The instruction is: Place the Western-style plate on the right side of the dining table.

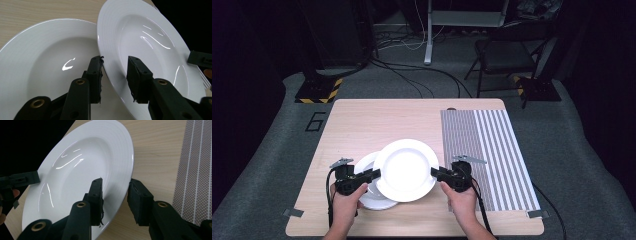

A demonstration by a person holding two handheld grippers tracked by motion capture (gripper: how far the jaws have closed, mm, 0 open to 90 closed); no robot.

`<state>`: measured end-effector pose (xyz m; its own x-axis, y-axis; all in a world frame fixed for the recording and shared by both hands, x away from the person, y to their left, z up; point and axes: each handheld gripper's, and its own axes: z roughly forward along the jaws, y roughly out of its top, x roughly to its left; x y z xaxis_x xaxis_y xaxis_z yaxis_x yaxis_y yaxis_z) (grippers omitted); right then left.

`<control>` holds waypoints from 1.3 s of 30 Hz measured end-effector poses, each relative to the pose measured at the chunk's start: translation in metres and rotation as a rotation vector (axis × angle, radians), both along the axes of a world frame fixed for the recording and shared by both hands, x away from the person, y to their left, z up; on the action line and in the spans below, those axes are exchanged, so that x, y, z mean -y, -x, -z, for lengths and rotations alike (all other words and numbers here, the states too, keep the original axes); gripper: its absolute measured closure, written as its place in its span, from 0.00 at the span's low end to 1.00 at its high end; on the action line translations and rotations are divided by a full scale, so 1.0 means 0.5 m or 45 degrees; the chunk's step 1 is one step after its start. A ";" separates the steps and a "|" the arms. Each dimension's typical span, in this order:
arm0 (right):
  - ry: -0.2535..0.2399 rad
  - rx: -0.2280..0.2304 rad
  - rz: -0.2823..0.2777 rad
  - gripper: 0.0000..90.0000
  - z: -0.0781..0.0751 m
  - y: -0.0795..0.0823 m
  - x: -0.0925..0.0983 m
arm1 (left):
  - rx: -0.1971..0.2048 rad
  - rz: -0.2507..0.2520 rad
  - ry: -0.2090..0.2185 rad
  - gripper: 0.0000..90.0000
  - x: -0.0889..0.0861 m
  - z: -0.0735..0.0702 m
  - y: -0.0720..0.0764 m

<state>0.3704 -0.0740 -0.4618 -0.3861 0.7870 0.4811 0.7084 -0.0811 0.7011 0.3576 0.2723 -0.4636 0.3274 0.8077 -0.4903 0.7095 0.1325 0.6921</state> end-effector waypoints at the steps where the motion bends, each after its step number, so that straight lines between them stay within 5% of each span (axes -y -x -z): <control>1: 0.000 0.000 0.000 0.72 0.000 0.000 0.000 | 0.000 0.000 0.000 0.72 0.000 0.000 0.000; 39: -0.007 0.016 0.237 0.72 -0.003 0.059 0.108 | 0.013 0.236 0.002 0.72 0.111 -0.004 -0.064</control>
